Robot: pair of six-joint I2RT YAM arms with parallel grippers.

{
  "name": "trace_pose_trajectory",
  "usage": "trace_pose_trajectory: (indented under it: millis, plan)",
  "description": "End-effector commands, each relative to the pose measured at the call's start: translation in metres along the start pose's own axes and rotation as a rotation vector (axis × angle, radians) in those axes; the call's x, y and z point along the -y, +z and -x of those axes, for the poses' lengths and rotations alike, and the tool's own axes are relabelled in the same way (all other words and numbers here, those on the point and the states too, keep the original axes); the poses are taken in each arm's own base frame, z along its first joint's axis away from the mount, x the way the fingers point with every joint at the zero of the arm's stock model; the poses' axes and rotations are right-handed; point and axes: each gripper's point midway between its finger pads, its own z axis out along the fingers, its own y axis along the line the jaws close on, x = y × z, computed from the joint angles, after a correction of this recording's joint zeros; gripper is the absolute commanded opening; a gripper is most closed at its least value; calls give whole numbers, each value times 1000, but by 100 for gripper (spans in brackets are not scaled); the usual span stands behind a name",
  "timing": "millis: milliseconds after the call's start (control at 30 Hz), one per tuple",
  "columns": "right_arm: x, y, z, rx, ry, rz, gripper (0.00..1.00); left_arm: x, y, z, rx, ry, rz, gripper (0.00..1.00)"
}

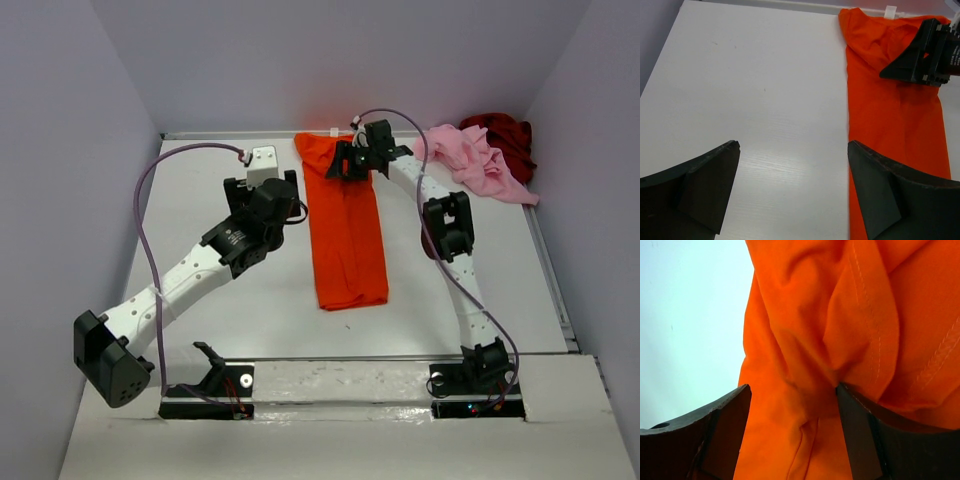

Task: Fold and stack the t-shirts
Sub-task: Fold the tshirt

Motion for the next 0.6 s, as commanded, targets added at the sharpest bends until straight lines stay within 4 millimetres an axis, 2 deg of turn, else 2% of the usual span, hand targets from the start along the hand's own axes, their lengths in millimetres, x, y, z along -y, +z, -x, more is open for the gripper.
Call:
trace_pose_trajectory:
  millis: [0,33,67,133,167,200,267,300,333,367,400,433,467,500,567]
  plan:
    - [-50,-48,29,55,-79,25,75,7,6,-4,11,-41,-17,99]
    - [-59,-60,39,89,-97,30,75,8,7,-6,8,-53,-15,99]
    - [-81,-85,46,121,-127,31,75,9,11,-10,0,-59,-12,99]
    - [-102,-110,55,172,-159,35,76,15,15,-18,-11,-92,-25,99]
    - [-99,-117,45,162,-157,15,76,18,17,-22,-17,-103,-38,99]
    - [-123,-150,63,239,-192,31,76,26,20,-28,-28,-108,-62,99]
    - [-125,-169,59,264,-187,4,77,34,23,-34,-45,-117,-86,99]
    - [-115,-170,42,238,-159,-27,77,42,25,-39,-67,-112,-111,99]
    - [-123,-189,43,268,-144,-38,77,45,25,-44,-80,-113,-123,99]
    - [-121,-195,34,261,-122,-52,77,49,26,-48,-92,-129,-134,99]
    - [-104,-188,-4,194,-67,-86,77,54,25,-58,-122,-128,-168,99]
    - [-114,-205,-4,244,-45,-71,76,57,25,-64,-136,-133,-186,99]
    - [-110,-205,-22,233,-28,-84,76,62,24,-68,-144,-157,-205,99]
    - [-84,-199,-63,172,25,-142,75,65,23,-85,-184,-152,-236,99]
    - [-72,-204,-93,165,60,-181,74,70,22,-101,-231,-172,-277,99]
